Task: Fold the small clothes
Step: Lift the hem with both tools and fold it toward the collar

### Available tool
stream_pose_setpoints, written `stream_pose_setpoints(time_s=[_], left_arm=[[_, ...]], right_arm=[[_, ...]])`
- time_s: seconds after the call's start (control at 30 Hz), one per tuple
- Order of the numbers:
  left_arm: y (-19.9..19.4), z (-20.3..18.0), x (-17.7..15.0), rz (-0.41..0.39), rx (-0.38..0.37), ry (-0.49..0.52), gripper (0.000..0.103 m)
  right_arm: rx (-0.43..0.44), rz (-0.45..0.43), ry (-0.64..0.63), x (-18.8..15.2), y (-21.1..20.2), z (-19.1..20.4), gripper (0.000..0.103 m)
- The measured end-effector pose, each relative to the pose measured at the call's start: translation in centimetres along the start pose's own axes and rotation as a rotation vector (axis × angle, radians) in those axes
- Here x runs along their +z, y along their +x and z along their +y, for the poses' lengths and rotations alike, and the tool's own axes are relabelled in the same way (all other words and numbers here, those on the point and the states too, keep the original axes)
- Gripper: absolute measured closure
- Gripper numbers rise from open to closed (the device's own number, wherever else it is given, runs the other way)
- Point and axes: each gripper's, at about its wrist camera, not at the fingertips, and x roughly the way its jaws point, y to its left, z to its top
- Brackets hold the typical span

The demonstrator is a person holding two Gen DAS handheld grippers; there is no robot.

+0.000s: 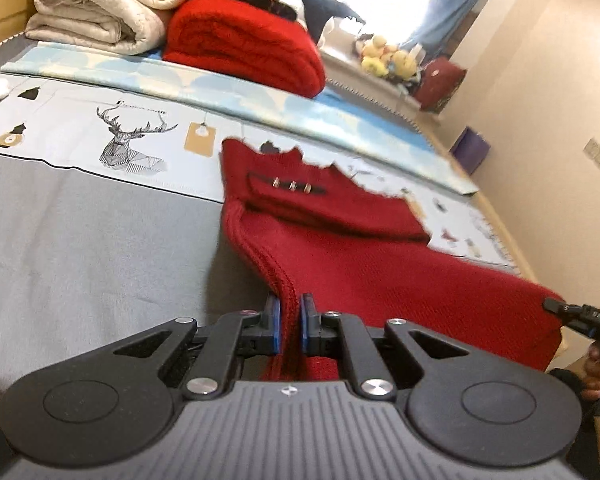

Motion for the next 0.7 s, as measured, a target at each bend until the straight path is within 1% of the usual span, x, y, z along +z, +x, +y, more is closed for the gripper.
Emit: stream_pose_setpoints(time_s=[0.13,0.2,0.27,0.37,0.43,0.47,0.57,0.6,0.7], left_arm=[[-2.9,-0.4,-0.6,0.007,-0.029,-0.007,0.094],[-3.0,0.0,-0.2,0.024,-0.025,-0.021,0.094],[-2.2,0.6,0.5,0.034,-0.012,-0.025,0.094],[0.9,2.1,2.7,0.071,0.018,-0.054,0.094],[2.8,2.7,4.4,0.084,0.03,-0.059,0.094],[3.9,2.8,5.3,0.092,0.039,-0.039,0.094],[7.9,3.3,7.5,0.132,0.071,0.023,0.094],[9.4,3.4,8.1,0.156,0.085,0.06,0.094],[13.2,4.4,9.2,0.202,0.135,0.102,0.094]], right_arm=[[0.084,-0.042,-0.015,0.0,-3.1,0.0,0.088],[0.106,-0.063,0.0,0.3,-4.0,-0.6,0.088],[0.095,-0.071,0.023,1.0,-4.1,-1.4,0.088],[0.03,-0.043,0.012,2.2,-2.5,-1.8,0.089],[-0.049,0.009,-0.087,3.1,-0.5,-1.0,0.089],[-0.06,0.034,-0.102,3.7,0.6,-0.9,0.089],[-0.071,0.069,-0.124,5.5,3.3,-1.1,0.089],[-0.092,0.079,-0.138,6.0,4.3,-1.3,0.089],[-0.153,0.116,-0.119,7.3,7.7,-2.9,0.089]])
